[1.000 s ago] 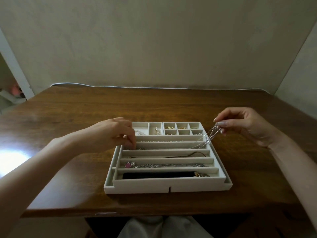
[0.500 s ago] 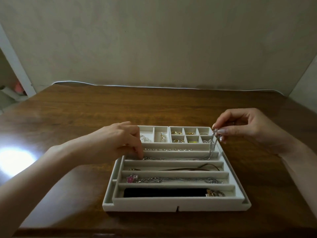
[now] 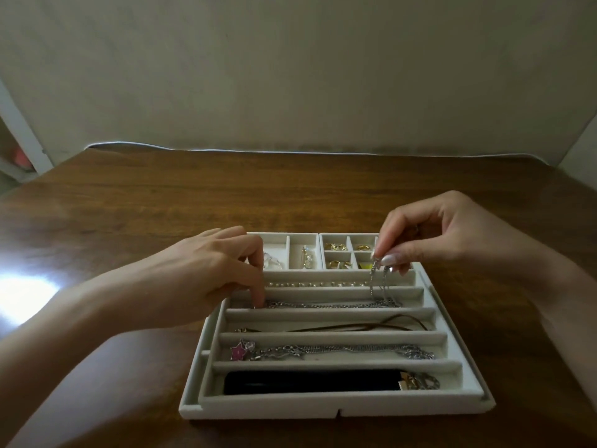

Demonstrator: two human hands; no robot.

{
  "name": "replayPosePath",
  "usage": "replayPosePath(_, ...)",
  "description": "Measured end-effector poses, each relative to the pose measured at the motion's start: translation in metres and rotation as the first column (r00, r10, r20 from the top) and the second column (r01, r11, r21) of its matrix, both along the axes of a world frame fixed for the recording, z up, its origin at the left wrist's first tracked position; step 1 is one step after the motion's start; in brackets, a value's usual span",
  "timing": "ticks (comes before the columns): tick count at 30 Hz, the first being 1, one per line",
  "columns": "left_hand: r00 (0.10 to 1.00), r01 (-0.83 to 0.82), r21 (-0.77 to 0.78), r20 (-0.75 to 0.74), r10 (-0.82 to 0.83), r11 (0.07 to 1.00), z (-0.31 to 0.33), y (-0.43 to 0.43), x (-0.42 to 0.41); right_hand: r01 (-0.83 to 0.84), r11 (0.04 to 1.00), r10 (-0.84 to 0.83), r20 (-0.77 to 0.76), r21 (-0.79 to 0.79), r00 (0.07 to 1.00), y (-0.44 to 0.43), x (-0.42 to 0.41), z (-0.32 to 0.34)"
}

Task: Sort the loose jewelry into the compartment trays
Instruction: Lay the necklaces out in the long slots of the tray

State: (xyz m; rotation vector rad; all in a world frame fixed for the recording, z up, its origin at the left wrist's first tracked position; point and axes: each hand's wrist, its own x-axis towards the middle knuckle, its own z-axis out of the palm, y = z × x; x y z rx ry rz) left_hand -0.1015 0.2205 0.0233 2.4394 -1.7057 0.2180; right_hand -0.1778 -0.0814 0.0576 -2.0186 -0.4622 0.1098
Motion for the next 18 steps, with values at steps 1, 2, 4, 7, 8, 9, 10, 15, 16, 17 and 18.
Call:
replayPosePath(1,1.0,0.0,-0.003,-0.009,0.0,1.0,0.0,-0.001,-0.001,-0.004,1.0,0.004,-0.003,-0.006,1.0,0.001,0.001,0.0)
replayPosePath(2,1.0,0.003,0.002,-0.014,-0.003,1.0,0.0,-0.001,-0.001,-0.007,1.0,0.007,-0.01,-0.017,1.0,0.002,0.001,0.0)
replayPosePath(4,0.999,0.01,0.034,-0.031,-0.009,0.999,-0.002,-0.003,-0.002,-0.006,0.999,0.004,-0.024,-0.044,1.0,0.004,0.003,-0.002)
replayPosePath(7,0.999,0.019,0.037,-0.048,-0.018,0.999,-0.005,-0.003,-0.001,-0.007,0.998,0.004,-0.044,-0.07,0.999,0.006,0.003,-0.004)
replayPosePath(8,0.999,0.018,0.037,-0.043,-0.017,0.999,-0.005,-0.003,0.0,-0.007,0.997,0.003,-0.045,-0.079,0.999,0.006,0.002,-0.005)
replayPosePath(9,0.999,0.017,0.041,-0.034,-0.015,0.999,-0.005,-0.003,0.0,0.0,0.996,-0.004,-0.044,-0.089,0.999,0.005,0.0,-0.006)
replayPosePath(10,0.999,0.016,0.044,-0.03,-0.014,0.999,-0.005,-0.002,0.001,0.012,0.995,-0.017,-0.042,-0.103,0.999,0.003,-0.001,-0.007)
replayPosePath(15,0.999,0.022,0.046,-0.047,-0.02,0.999,-0.004,-0.003,0.001,0.018,0.969,-0.017,0.006,-0.245,1.0,-0.004,-0.007,-0.013)
replayPosePath(16,0.998,0.024,0.04,-0.05,-0.022,0.999,-0.003,-0.003,0.001,0.005,0.961,-0.003,0.008,-0.275,1.0,-0.003,-0.009,-0.014)
replayPosePath(17,0.999,0.026,0.037,-0.047,-0.025,0.999,-0.003,-0.003,0.002,-0.003,0.951,0.004,0.001,-0.31,1.0,-0.002,-0.011,-0.016)
replayPosePath(18,0.999,0.026,0.039,-0.038,-0.025,0.999,-0.003,-0.003,0.002,-0.009,0.935,0.008,-0.003,-0.354,1.0,0.0,-0.012,-0.019)
